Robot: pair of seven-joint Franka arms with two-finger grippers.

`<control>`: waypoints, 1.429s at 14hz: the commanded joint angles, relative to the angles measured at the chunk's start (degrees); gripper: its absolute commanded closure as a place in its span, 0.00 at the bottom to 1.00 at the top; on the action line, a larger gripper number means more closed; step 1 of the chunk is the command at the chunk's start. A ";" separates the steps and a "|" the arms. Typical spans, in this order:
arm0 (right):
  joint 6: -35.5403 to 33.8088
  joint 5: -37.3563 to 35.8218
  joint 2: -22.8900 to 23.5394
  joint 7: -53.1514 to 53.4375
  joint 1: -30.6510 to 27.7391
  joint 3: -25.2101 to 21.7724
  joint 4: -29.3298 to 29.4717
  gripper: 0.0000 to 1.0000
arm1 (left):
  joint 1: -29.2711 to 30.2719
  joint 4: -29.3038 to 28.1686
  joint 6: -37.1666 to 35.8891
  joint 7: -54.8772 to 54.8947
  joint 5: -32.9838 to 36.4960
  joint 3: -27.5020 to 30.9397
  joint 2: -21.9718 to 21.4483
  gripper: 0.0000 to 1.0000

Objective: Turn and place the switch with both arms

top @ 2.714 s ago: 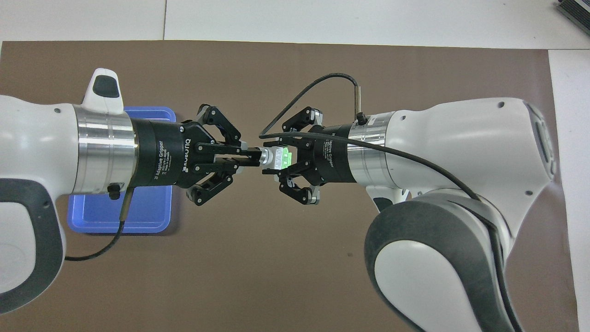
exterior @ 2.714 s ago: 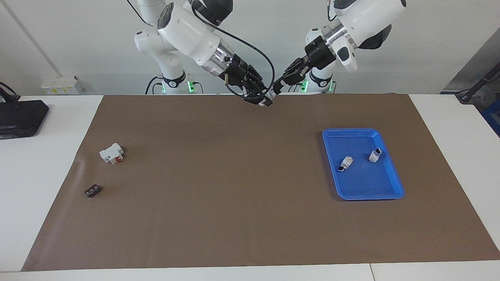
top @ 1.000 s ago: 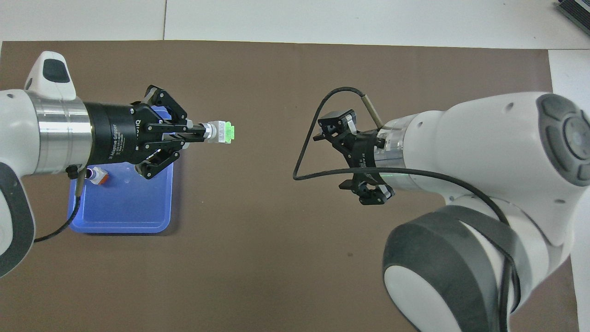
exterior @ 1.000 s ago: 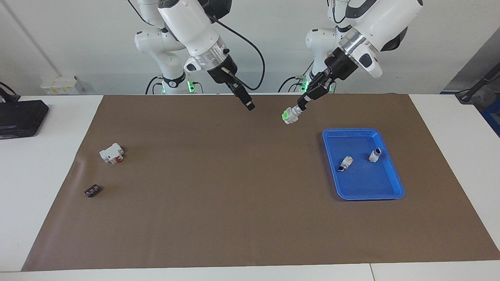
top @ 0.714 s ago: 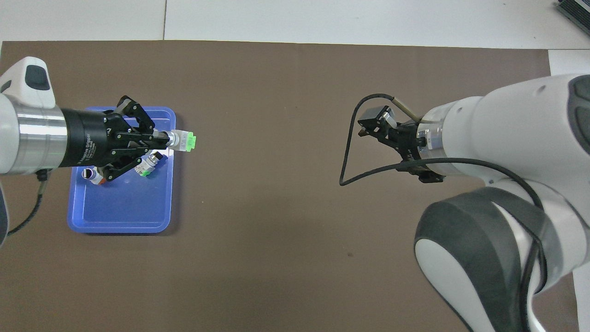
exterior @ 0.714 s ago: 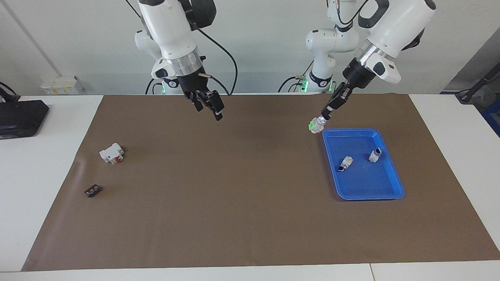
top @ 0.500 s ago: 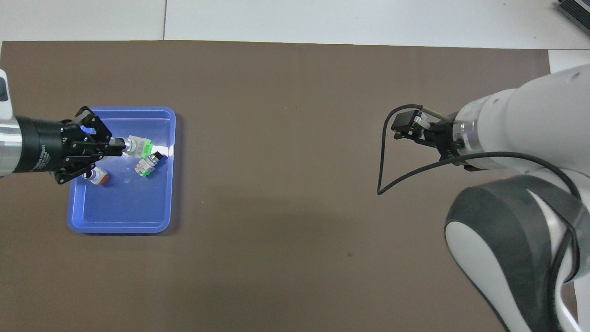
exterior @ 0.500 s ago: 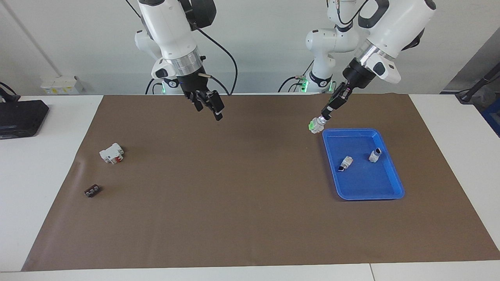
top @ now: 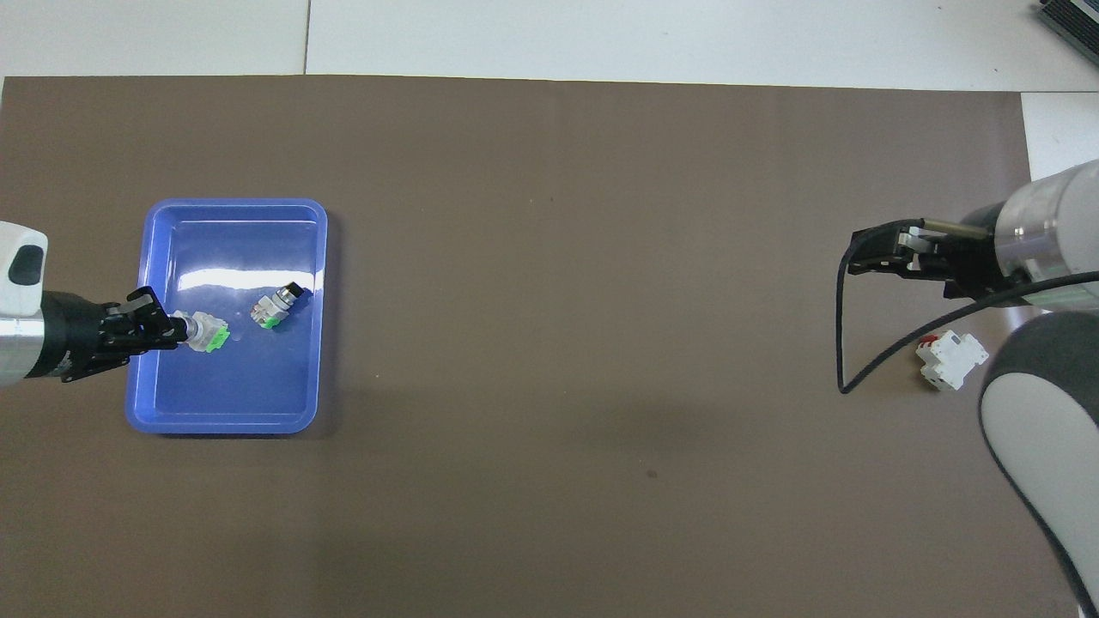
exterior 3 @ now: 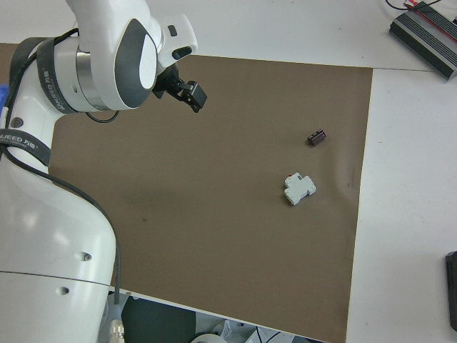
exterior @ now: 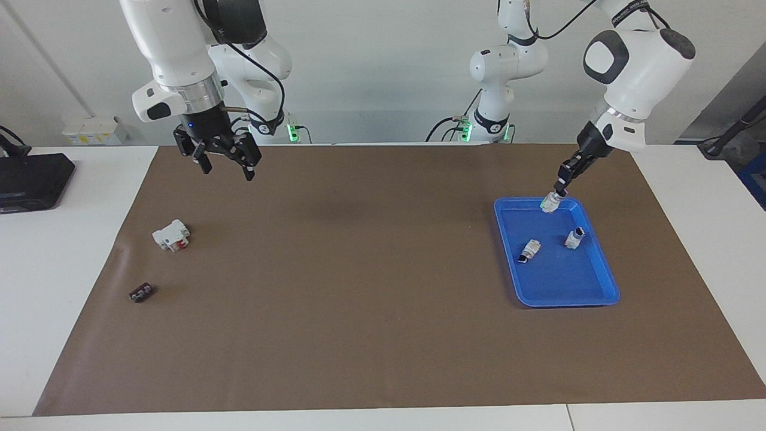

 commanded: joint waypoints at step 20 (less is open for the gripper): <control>-13.29 -2.79 0.37 -14.02 9.88 -16.80 5.34 0.00 | -7.89 38.01 -32.65 15.49 16.76 -1.27 12.52 0.07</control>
